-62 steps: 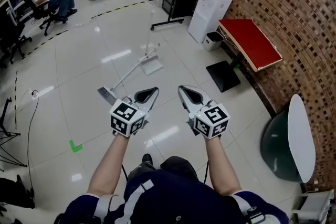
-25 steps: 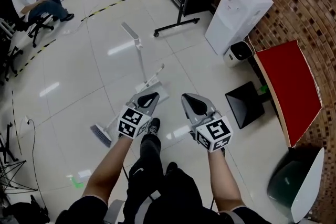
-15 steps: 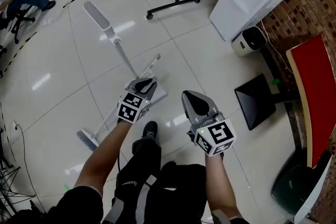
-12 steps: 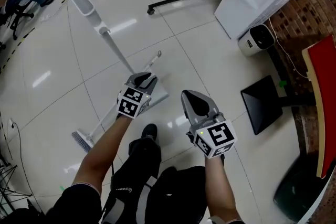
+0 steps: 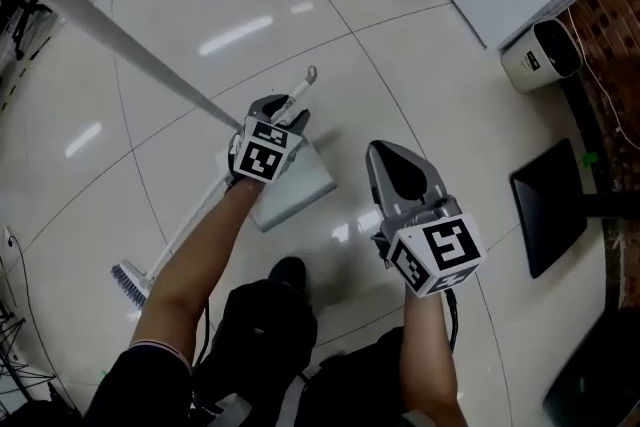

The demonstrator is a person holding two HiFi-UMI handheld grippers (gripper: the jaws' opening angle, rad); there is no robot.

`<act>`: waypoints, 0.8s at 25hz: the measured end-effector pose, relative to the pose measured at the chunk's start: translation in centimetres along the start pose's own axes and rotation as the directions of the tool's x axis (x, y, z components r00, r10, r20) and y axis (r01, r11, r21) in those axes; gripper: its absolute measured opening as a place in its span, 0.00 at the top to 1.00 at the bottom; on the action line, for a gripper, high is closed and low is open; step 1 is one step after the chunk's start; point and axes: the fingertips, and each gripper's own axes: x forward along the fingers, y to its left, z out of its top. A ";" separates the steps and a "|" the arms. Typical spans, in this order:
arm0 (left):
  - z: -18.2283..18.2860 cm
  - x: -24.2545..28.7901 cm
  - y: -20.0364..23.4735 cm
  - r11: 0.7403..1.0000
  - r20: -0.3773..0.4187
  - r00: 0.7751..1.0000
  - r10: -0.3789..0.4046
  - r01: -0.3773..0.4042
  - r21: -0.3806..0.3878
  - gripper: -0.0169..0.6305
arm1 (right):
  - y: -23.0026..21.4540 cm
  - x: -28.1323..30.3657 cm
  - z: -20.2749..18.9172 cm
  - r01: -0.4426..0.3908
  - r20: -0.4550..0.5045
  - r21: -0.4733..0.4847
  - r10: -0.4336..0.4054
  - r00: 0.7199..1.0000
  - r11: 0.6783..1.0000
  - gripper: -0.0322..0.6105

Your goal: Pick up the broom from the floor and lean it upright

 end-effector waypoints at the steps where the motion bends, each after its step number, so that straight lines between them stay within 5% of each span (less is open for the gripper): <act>1: -0.7 1.0 0.2 1.000 -0.018 1.000 0.004 -0.003 0.011 0.66 | -0.3 0.5 -0.5 0.003 0.012 0.010 -0.004 1.000 1.000 0.94; 20: -6.7 9.6 2.6 1.000 -0.274 0.961 0.019 -0.016 0.014 0.69 | -1.4 2.4 -6.0 0.034 -0.049 0.042 -0.032 0.998 0.999 0.94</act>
